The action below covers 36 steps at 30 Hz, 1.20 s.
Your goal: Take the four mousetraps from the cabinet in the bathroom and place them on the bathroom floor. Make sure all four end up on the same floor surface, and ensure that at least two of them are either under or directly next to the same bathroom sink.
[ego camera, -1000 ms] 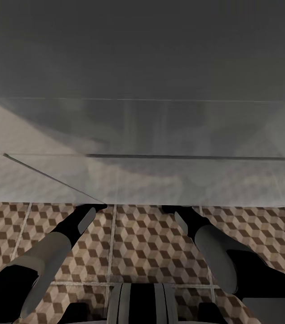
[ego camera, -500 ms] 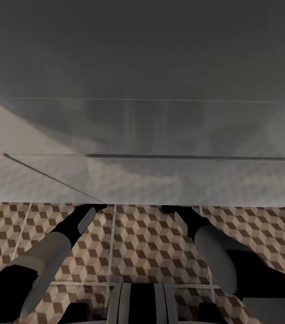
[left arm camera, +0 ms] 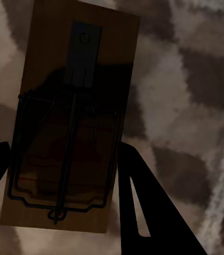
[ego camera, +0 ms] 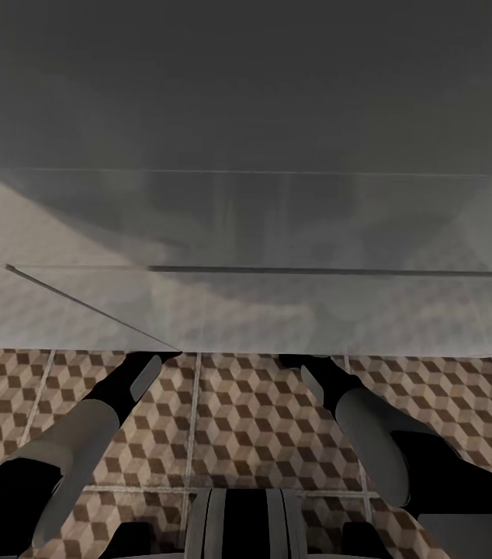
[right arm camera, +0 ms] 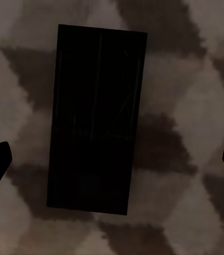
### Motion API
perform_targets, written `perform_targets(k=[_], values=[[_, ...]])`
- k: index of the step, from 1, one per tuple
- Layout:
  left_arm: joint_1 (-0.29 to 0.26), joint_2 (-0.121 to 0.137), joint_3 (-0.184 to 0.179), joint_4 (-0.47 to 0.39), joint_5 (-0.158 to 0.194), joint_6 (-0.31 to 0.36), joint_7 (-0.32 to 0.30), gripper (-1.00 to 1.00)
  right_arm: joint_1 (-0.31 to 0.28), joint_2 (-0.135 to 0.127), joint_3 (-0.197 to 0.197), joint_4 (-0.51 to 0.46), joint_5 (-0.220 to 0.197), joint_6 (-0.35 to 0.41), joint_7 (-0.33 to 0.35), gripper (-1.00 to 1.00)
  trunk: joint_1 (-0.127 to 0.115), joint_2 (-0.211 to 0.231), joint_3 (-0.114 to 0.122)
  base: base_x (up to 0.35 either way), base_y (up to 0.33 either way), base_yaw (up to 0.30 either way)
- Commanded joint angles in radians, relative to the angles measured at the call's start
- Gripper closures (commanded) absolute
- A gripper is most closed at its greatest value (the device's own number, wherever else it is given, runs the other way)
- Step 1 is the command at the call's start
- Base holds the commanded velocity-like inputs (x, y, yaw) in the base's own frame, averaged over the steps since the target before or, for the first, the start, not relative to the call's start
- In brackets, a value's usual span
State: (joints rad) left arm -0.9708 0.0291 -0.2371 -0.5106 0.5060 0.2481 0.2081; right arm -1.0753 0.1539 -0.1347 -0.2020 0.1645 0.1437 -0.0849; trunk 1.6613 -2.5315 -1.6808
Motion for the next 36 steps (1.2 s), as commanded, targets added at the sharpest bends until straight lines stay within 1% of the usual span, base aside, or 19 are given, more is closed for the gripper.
perform_targets(k=[1, 36], values=[[0.000, 0.002, -0.008, -0.003, 0.009, 0.004, 0.008, 1.00, 0.000, 0.001, -0.008, -0.002, 0.010, 0.006, -0.001, -1.00, 0.000, 0.000, -0.001, 0.000, 0.000, 0.000], [0.000, 0.002, -0.008, -0.010, 0.009, 0.003, 0.008, 1.00, 0.000, 0.001, -0.008, -0.002, 0.010, 0.005, -0.001, -1.00, 0.000, 0.000, -0.001, 0.000, 0.000, 0.000]])
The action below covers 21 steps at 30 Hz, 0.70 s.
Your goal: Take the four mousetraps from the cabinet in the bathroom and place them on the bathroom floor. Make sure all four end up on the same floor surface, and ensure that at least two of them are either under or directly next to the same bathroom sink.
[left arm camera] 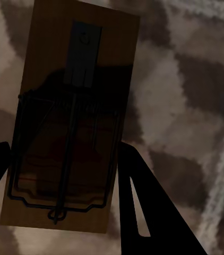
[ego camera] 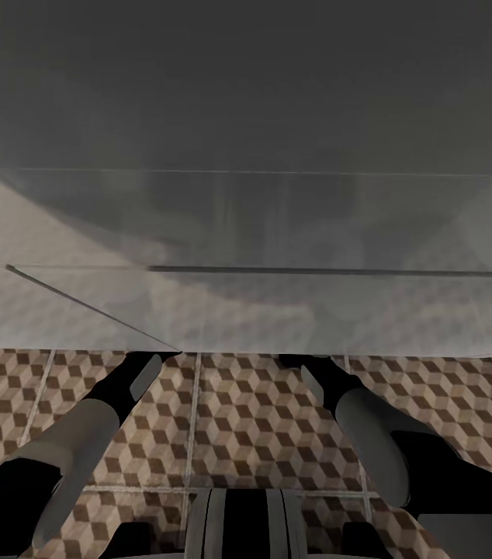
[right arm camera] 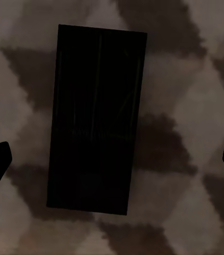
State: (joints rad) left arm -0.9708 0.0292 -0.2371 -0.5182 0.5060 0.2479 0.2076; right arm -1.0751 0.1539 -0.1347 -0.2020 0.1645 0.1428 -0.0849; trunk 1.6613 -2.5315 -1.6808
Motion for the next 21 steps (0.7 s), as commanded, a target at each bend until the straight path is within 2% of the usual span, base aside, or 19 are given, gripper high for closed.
perform_targets(k=[1, 21], values=[[0.000, 0.002, -0.008, -0.003, 0.009, 0.003, 0.009, 1.00, 0.000, 0.001, -0.008, -0.002, 0.010, 0.006, -0.001, -1.00, 0.000, 0.000, -0.001, 0.000, 0.000, 0.000], [0.000, 0.002, -0.008, -0.002, 0.009, 0.004, 0.009, 1.00, 0.001, 0.001, -0.008, -0.002, 0.010, 0.006, -0.001, -1.00, 0.000, 0.000, -0.001, 0.000, 0.000, 0.000]])
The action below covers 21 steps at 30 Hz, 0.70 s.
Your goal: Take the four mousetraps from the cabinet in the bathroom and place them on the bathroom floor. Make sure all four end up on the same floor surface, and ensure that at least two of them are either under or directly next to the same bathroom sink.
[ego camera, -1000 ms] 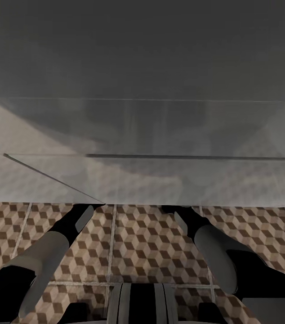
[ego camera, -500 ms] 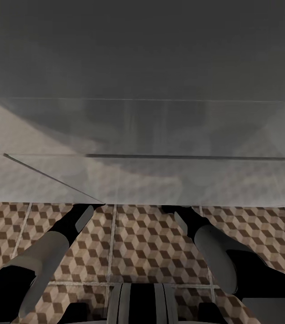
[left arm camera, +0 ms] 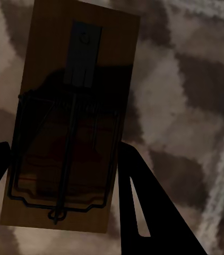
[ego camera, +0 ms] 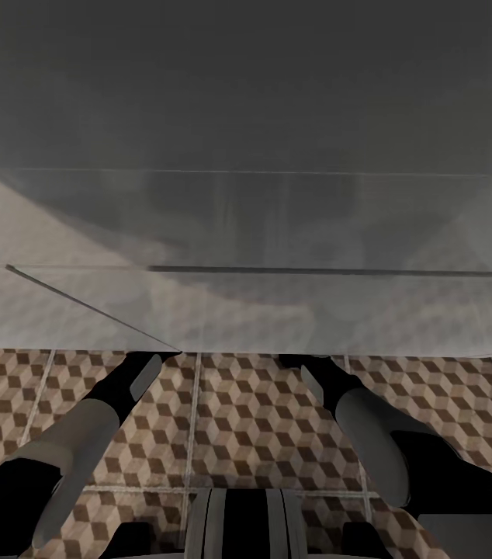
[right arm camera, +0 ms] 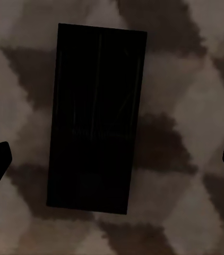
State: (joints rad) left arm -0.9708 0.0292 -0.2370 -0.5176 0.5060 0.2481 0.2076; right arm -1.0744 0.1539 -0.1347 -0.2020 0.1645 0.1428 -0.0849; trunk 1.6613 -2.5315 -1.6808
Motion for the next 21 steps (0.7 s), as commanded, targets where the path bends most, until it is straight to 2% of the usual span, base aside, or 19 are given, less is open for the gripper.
perform_targets(k=[1, 21], values=[[0.000, 0.002, -0.008, -0.002, 0.009, 0.003, 0.009, 1.00, 0.000, 0.001, -0.008, -0.002, 0.010, 0.006, -0.001, -1.00, 0.000, 0.000, -0.001, 0.000, 0.000, 0.000], [0.000, 0.002, -0.008, -0.002, 0.009, 0.003, 0.009, 1.00, 0.000, 0.001, -0.008, -0.002, 0.010, -0.011, -0.001, -1.00, 0.000, 0.000, -0.001, 0.000, 0.000, 0.000]])
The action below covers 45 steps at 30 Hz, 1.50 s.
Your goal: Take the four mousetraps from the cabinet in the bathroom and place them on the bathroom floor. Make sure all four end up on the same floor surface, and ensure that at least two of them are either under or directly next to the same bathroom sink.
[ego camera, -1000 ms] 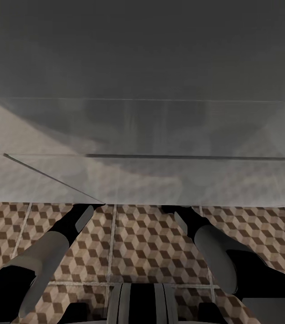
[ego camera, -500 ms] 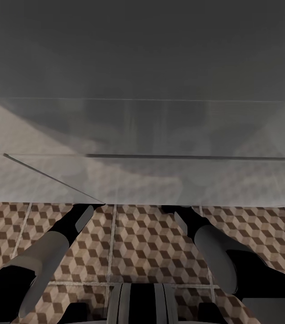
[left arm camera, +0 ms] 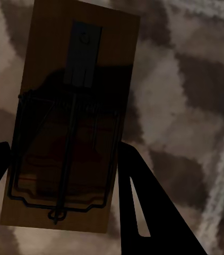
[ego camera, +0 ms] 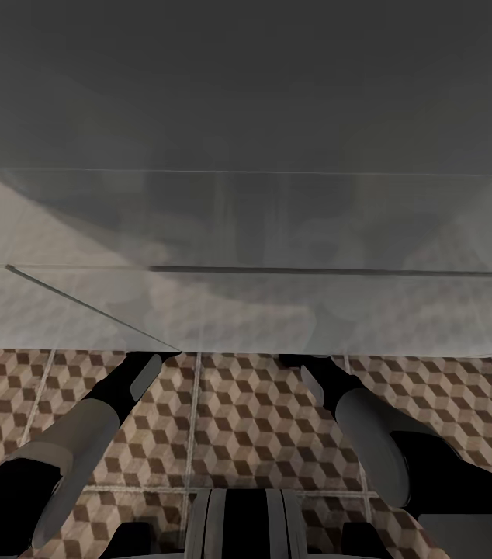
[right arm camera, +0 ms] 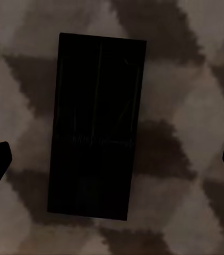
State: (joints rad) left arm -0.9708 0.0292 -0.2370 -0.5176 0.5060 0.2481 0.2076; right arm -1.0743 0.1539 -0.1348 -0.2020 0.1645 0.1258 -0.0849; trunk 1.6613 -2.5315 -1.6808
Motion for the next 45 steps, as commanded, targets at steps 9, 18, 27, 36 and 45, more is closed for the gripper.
perform_targets(k=[9, 18, 27, 36, 45], values=[[0.000, 0.002, -0.008, -0.002, 0.009, 0.003, 0.009, 1.00, -0.001, 0.001, -0.008, -0.002, 0.010, 0.005, -0.001, -1.00, 0.000, 0.000, -0.001, 0.000, 0.000, 0.000], [0.000, 0.002, -0.008, -0.002, 0.009, 0.003, 0.009, 1.00, 0.000, 0.001, -0.008, -0.002, 0.010, 0.005, -0.001, -1.00, 0.000, 0.000, -0.001, 0.000, 0.000, 0.000], [0.000, 0.003, -0.008, -0.002, 0.009, 0.003, 0.009, 1.00, 0.000, 0.001, -0.008, -0.002, 0.010, 0.005, -0.001, -1.00, 0.000, 0.000, -0.001, 0.000, 0.000, 0.000], [0.000, 0.003, -0.008, -0.001, 0.009, 0.003, 0.010, -1.00, 0.000, 0.001, -0.008, -0.002, 0.010, 0.005, -0.001, -1.00, 0.000, 0.000, -0.001, 0.000, 0.000, 0.000], [0.000, 0.003, -0.008, -0.002, 0.009, 0.003, 0.009, -1.00, 0.000, 0.001, -0.008, -0.002, 0.010, 0.005, -0.001, -1.00, 0.000, 0.000, -0.001, 0.000, 0.000, 0.000]])
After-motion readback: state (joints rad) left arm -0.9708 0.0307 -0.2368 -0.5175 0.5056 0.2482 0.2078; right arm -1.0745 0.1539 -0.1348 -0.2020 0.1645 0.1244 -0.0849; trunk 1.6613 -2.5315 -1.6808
